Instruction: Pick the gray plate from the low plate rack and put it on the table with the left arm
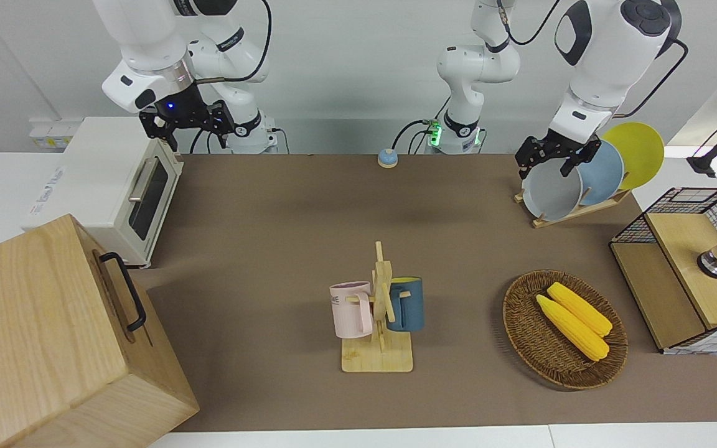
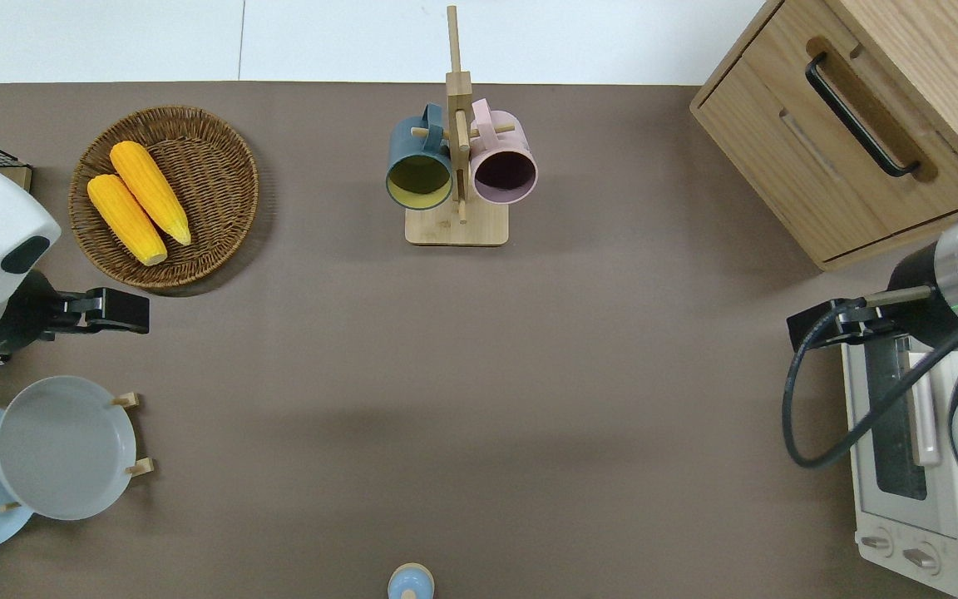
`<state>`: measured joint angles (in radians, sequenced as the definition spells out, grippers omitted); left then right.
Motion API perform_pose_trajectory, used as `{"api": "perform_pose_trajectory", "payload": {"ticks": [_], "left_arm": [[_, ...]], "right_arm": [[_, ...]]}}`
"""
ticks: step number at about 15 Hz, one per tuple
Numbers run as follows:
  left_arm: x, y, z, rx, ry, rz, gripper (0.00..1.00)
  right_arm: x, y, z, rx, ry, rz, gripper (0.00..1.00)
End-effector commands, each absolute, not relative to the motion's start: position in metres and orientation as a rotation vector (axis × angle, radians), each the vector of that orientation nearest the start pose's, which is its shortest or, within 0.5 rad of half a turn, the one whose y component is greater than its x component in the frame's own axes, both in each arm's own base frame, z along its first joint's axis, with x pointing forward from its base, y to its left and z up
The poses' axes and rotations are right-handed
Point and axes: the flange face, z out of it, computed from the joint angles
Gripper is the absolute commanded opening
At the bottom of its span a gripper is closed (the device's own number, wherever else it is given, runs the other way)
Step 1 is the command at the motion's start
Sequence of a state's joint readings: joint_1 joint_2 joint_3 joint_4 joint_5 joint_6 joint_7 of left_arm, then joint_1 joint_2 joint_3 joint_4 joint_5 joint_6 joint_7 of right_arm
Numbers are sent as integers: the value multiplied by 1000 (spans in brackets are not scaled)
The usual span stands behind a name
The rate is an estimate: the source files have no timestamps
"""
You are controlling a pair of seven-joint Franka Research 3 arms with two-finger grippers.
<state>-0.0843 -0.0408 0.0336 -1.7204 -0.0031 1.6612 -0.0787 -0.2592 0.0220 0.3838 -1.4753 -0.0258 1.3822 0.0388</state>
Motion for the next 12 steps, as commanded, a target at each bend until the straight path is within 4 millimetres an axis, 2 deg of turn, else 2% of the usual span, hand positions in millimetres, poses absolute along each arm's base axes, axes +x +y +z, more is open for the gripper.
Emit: {"api": "perform_pose_trajectory", "payload": {"ticks": [1,9,12], "left_arm": [[544,-22,586,-3134,-76,91,998],[543,-21,585,-3122,-68,106,998],[539,-16,583,-3051,-45,125,998]], "right_arm": [[536,60,646,-3167,-108,179,983],[536,60,646,-3169,-108,178,983],[536,59,646,-3169,-105,179,983]]}}
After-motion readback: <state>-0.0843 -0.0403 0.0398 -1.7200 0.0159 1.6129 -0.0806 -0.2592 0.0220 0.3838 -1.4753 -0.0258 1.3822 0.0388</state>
